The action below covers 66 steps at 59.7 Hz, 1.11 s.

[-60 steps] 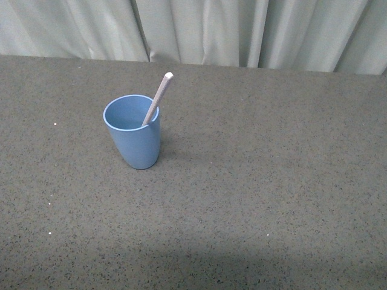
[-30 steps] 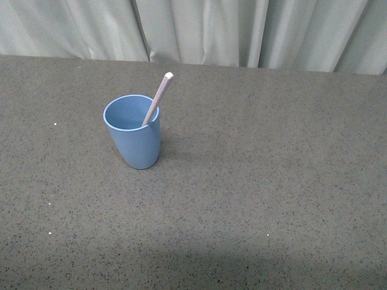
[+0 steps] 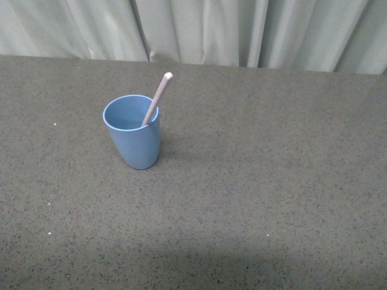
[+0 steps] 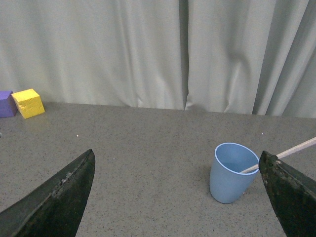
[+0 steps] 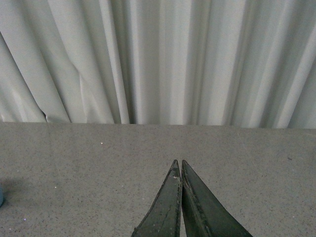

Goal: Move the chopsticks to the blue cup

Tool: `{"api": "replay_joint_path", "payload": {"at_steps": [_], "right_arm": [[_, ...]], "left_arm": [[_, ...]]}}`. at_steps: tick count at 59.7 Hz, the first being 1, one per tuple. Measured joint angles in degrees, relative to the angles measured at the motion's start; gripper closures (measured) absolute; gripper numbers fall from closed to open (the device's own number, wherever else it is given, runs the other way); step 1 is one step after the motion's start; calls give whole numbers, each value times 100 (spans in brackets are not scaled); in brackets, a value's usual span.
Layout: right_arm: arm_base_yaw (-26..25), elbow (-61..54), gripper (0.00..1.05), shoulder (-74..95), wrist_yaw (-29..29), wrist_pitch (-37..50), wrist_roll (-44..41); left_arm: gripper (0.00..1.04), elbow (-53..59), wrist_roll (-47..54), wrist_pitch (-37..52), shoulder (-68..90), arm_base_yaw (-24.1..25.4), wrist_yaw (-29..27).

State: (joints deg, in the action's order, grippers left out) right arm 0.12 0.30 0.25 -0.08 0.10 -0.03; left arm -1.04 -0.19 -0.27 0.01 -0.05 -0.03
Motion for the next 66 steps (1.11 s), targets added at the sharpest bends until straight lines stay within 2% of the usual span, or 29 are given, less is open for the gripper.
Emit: {"api": "replay_joint_path", "payload": {"at_steps": [9, 22, 25, 66], "right_arm": [[0, 0, 59, 0, 0, -2, 0], [0, 0, 8, 0, 0, 0, 7], [0, 0, 10, 0, 0, 0, 2], [0, 0, 9, 0, 0, -2, 2]], "left_arm": [[7, 0, 0, 0, 0, 0, 2], [7, 0, 0, 0, 0, 0, 0], [7, 0, 0, 0, 0, 0, 0], [7, 0, 0, 0, 0, 0, 0]]}}
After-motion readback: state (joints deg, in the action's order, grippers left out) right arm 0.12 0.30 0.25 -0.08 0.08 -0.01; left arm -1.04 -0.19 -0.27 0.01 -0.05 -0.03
